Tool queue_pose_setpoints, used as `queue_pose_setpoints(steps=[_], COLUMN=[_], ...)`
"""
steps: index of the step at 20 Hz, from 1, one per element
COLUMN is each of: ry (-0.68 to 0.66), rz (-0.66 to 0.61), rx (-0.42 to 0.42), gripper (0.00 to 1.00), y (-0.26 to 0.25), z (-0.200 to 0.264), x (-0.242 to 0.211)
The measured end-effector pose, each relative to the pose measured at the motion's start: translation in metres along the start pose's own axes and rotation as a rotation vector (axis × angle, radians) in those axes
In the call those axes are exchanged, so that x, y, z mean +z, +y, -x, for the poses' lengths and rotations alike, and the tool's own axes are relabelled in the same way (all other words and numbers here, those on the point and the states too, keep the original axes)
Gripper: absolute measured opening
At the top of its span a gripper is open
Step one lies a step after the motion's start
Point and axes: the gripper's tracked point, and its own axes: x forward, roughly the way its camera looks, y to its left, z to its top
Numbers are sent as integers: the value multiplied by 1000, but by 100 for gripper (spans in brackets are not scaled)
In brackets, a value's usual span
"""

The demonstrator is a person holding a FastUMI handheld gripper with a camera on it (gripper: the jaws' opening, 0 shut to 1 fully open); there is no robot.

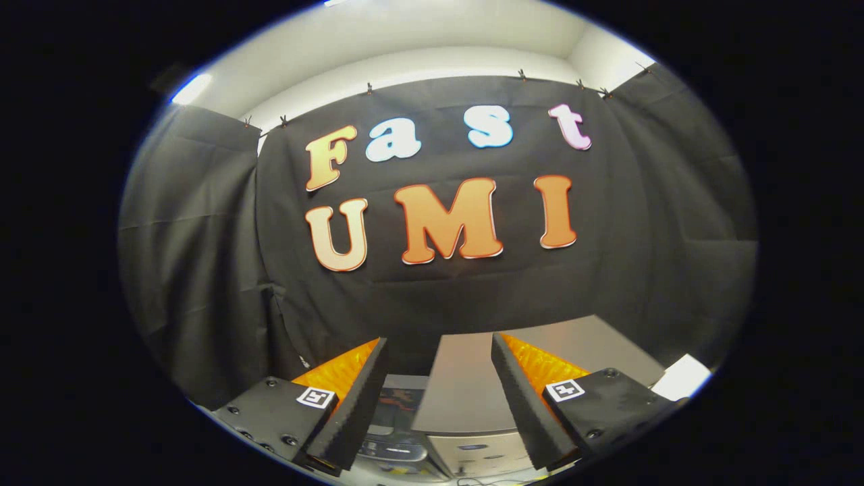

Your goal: Put the clothes into the washing machine and then close the washing machine lid.

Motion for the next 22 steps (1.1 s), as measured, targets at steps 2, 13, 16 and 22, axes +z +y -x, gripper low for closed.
queue_pose_setpoints(steps=[2, 13, 16, 22], ry=[-40, -115, -116, -129], rz=[38, 35, 50, 42], rx=[-4, -18, -28, -42], gripper=[98, 98, 98, 98], y=[-26, -67, -68, -75], z=[25, 74, 77, 76], x=[16, 37, 31, 29])
